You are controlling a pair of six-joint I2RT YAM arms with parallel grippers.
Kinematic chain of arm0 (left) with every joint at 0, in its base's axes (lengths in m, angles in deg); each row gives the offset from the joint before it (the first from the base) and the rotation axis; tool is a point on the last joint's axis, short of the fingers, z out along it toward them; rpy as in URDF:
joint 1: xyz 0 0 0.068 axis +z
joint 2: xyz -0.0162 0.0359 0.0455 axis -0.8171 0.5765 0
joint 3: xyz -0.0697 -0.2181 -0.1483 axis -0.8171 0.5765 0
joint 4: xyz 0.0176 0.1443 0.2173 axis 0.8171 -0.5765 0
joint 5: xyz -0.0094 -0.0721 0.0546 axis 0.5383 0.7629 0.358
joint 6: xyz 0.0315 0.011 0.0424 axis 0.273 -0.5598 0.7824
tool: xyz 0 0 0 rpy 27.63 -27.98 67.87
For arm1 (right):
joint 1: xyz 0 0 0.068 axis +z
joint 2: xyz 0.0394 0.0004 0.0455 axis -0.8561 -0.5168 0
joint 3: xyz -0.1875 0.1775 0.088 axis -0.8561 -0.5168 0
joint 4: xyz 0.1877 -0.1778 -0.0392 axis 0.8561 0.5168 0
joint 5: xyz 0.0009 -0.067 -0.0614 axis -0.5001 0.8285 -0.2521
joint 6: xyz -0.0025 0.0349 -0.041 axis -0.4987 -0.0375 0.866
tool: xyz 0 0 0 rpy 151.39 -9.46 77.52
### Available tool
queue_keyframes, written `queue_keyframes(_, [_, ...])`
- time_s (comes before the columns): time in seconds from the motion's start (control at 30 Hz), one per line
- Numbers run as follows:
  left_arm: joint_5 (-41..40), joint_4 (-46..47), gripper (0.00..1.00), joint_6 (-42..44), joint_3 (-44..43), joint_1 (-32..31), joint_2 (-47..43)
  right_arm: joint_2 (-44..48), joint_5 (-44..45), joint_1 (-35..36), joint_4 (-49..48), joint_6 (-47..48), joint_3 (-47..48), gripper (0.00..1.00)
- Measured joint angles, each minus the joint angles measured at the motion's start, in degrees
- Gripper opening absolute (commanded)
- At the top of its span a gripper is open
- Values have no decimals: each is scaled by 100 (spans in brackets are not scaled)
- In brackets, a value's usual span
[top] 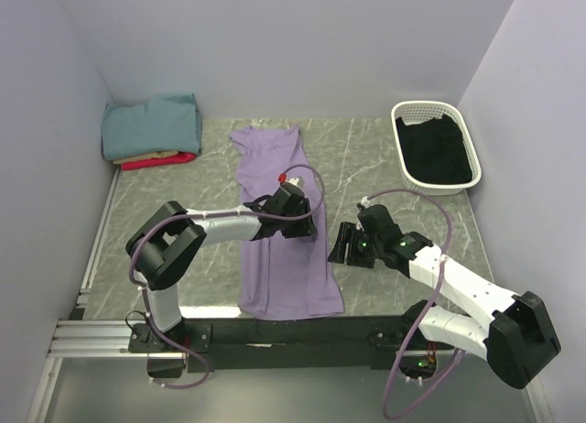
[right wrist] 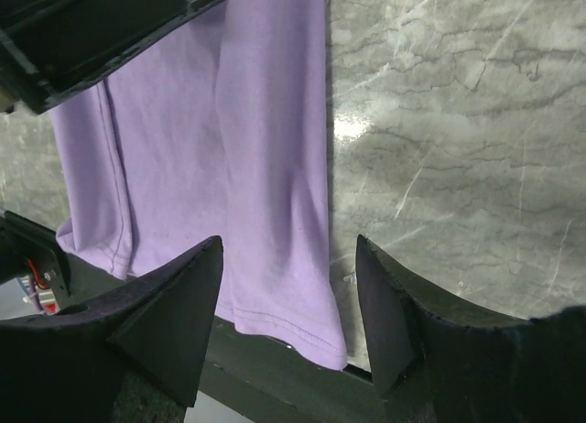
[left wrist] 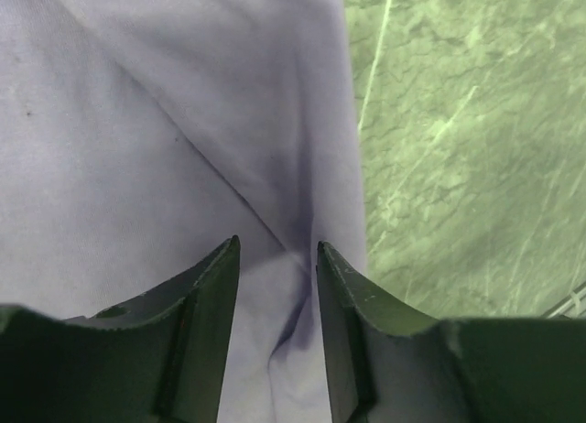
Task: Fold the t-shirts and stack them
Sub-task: Fold the tshirt
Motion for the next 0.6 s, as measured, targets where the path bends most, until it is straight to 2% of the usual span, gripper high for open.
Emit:
queue_keyframes(0.37, [-7,131,41,-37,-13,7,229,98,0,-61,-9,2,-7,67])
queue_keyframes(0.6, [-7,249,34,-107,-129,11,389,109,0,-70,-17,4,-42,68])
